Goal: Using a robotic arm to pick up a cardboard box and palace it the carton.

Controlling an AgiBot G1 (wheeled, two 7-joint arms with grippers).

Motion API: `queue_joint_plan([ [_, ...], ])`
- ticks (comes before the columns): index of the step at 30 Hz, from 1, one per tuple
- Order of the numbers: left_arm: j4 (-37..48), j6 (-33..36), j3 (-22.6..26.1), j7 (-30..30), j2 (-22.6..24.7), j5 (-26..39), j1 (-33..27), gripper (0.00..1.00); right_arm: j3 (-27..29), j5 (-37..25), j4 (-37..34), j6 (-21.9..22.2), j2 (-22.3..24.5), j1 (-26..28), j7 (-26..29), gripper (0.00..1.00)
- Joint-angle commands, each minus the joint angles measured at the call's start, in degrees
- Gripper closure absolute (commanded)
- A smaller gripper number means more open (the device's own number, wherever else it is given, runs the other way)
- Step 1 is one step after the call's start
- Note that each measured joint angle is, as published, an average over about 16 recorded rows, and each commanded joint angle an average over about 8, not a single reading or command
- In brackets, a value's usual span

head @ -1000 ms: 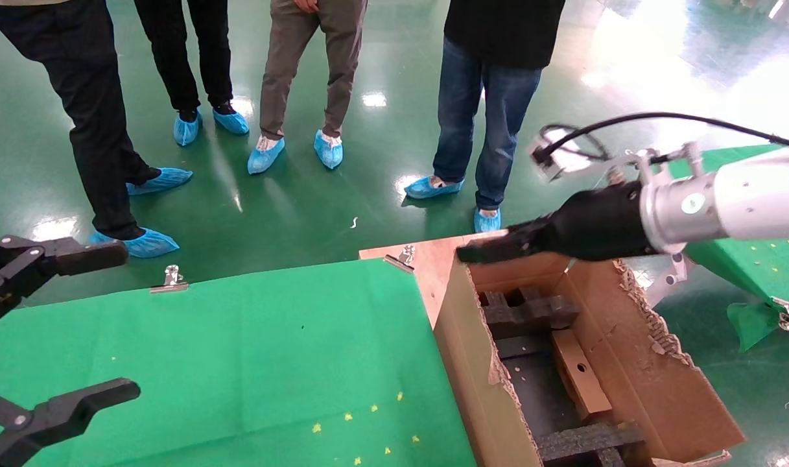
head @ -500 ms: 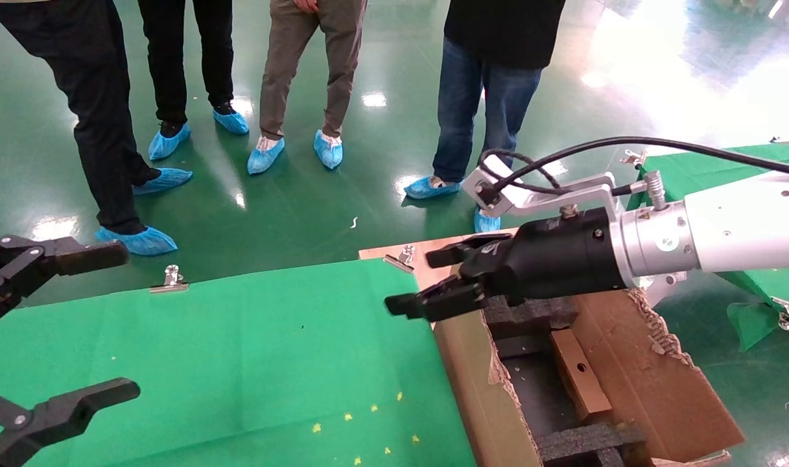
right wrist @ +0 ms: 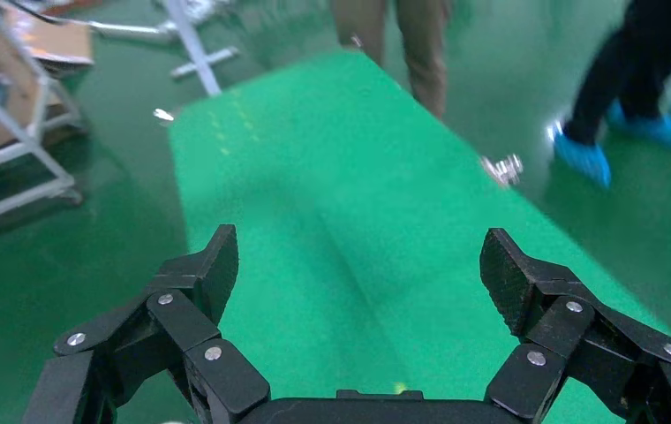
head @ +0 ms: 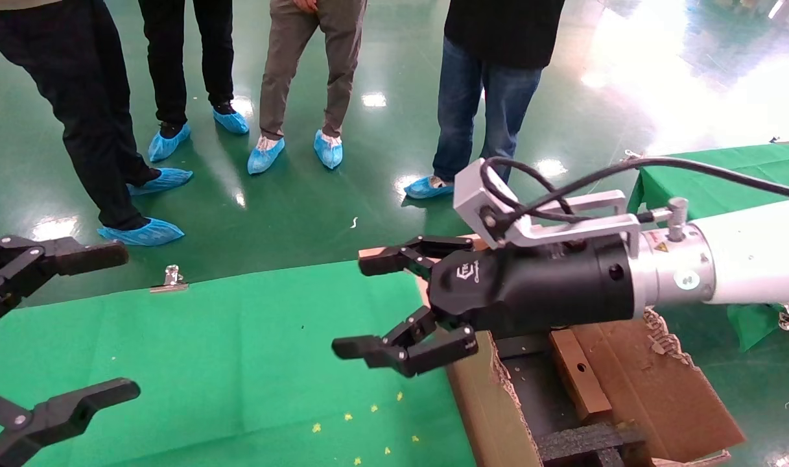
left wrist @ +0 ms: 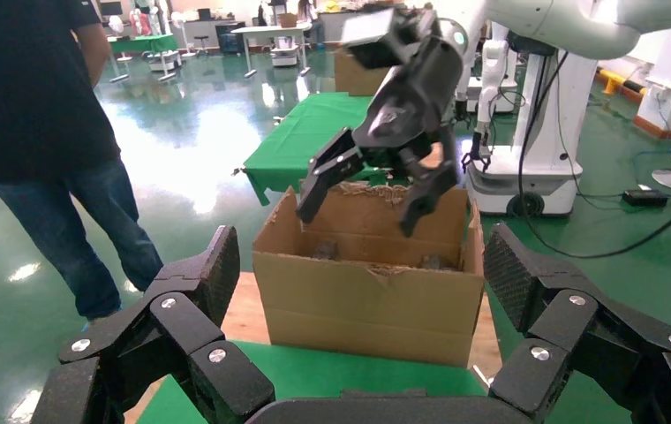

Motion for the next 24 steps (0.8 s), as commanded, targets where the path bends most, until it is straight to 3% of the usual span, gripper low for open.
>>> queue_joint_plan([
  [1, 0.0, 0.0, 0.0, 0.0, 0.0, 0.0, 0.0, 0.0, 2.8, 1.6, -0.1, -1.3, -0.4, -2.1, -3.1, 0.0],
  [13, 0.0, 0.0, 0.0, 0.0, 0.0, 0.0, 0.0, 0.0, 18.3, 10.2, -0.6, -8.2, -2.7, -13.6, -19.5, 0.0],
  [19, 0.0, 0.0, 0.0, 0.0, 0.0, 0.0, 0.0, 0.0, 21.6, 12.0, -0.8, -9.6, -3.1, -16.1, -22.1, 0.0],
  [24, 0.0, 0.0, 0.0, 0.0, 0.0, 0.0, 0.0, 0.0, 20.9, 11.8, -0.8, -9.4, -3.1, -15.7, -21.5, 0.0],
])
